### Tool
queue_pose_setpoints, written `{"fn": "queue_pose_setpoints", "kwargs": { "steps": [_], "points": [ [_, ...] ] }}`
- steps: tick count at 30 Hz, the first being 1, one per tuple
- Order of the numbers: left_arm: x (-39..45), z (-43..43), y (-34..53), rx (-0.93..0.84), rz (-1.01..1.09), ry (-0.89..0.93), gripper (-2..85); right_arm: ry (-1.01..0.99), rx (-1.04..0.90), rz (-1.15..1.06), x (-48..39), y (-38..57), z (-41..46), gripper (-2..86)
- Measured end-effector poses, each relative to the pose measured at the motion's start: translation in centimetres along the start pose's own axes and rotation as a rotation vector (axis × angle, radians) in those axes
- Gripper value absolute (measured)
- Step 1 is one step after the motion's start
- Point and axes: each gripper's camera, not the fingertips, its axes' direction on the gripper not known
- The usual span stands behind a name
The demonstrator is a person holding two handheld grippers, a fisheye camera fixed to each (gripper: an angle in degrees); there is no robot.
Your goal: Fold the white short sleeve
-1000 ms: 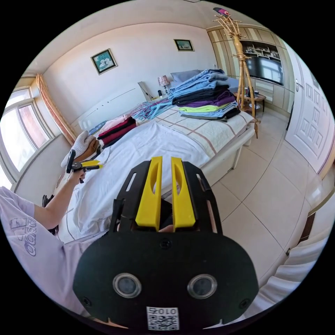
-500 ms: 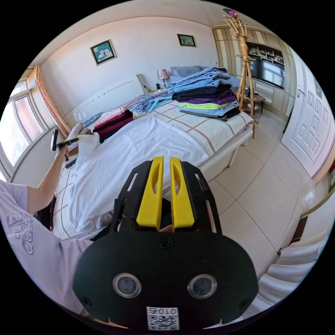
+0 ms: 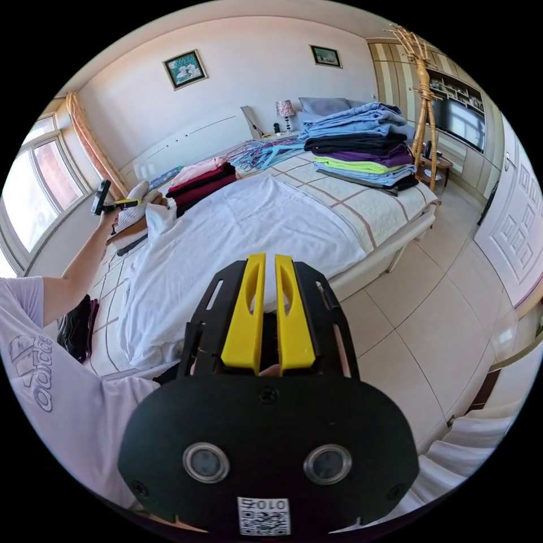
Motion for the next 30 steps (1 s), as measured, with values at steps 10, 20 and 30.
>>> {"fn": "queue_pose_setpoints", "kwargs": {
  "steps": [10,20,30],
  "points": [
    [8.8,-16.5,14.6,0.218,0.22,0.339,8.6,-0.322,-0.366,-0.38,-6.8,-2.1,9.2,7.4],
    [26.4,-26.5,23.3,0.069,0.422,0.661,11.5,-0.508,-0.581,-0.417,-11.0,-1.7,17.1,9.5],
    [28.7,-33.9,23.9,0.159,0.549,0.527,12.7,-0.495,-0.641,-0.312,-11.2,-3.9,21.3,4.4]
  ]
}}
